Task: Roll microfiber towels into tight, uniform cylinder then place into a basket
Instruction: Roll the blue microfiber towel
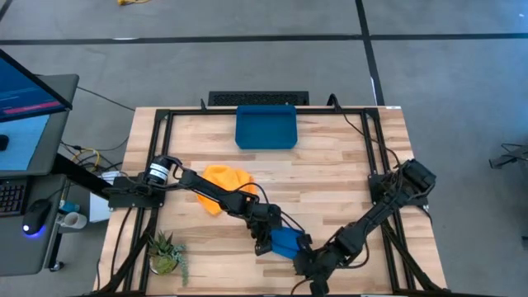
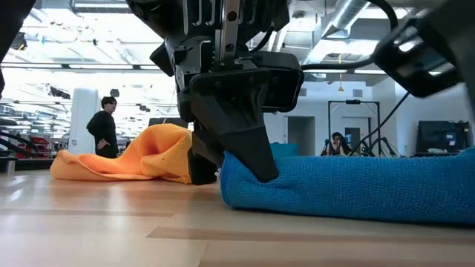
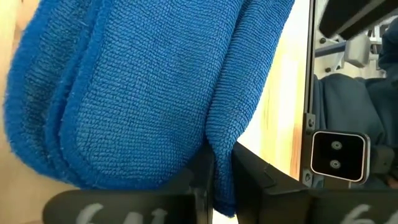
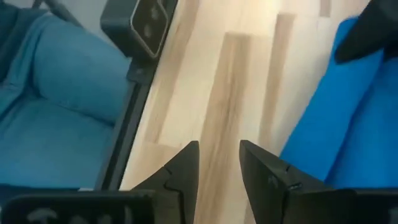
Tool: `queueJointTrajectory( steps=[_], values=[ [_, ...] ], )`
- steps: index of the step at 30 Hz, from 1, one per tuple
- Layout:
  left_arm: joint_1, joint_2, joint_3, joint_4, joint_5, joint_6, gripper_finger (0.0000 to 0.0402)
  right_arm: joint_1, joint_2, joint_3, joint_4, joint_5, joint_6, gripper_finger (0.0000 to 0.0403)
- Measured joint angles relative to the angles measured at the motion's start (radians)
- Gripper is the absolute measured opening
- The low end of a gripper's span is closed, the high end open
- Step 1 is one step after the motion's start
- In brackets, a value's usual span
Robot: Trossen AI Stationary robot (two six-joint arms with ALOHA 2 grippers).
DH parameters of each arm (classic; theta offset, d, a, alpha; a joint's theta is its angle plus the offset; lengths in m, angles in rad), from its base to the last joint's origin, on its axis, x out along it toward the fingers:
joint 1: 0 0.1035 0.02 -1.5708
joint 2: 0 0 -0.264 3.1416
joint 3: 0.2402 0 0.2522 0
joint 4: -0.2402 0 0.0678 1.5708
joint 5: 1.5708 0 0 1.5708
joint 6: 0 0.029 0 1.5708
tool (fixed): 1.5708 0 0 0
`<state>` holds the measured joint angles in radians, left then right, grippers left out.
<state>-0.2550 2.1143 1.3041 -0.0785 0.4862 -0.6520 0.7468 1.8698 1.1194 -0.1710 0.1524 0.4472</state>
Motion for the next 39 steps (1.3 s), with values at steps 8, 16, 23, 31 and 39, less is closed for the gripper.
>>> queueJointTrajectory(
  steps=[8, 16, 23, 31, 39],
  values=[
    [0.0, 0.0, 0.0, -0.001, 0.0, 0.001, 0.0022, -0.025, 0.018, 0.002, -0.051, -0.023, 0.043, 0.0136],
    [0.0, -0.002, 0.001, -0.001, 0.003, 0.003, 0.0023, -0.056, 0.018, 0.001, -0.135, -0.009, 0.092, 0.0136],
    [0.0, -0.002, 0.001, -0.004, 0.008, 0.003, 0.0023, -0.058, 0.018, 0.001, -0.14, 0.071, 0.13, 0.0136],
    [0.0, -0.002, 0.001, -0.008, 0.009, 0.004, 0.0023, -0.093, 0.017, 0.001, -0.167, 0.121, 0.163, 0.0136],
    [0.0, -0.002, 0.001, -0.014, 0.007, 0.02, 0.0023, -0.156, 0.017, 0.001, -0.245, 0.137, 0.289, 0.0136]
  ],
)
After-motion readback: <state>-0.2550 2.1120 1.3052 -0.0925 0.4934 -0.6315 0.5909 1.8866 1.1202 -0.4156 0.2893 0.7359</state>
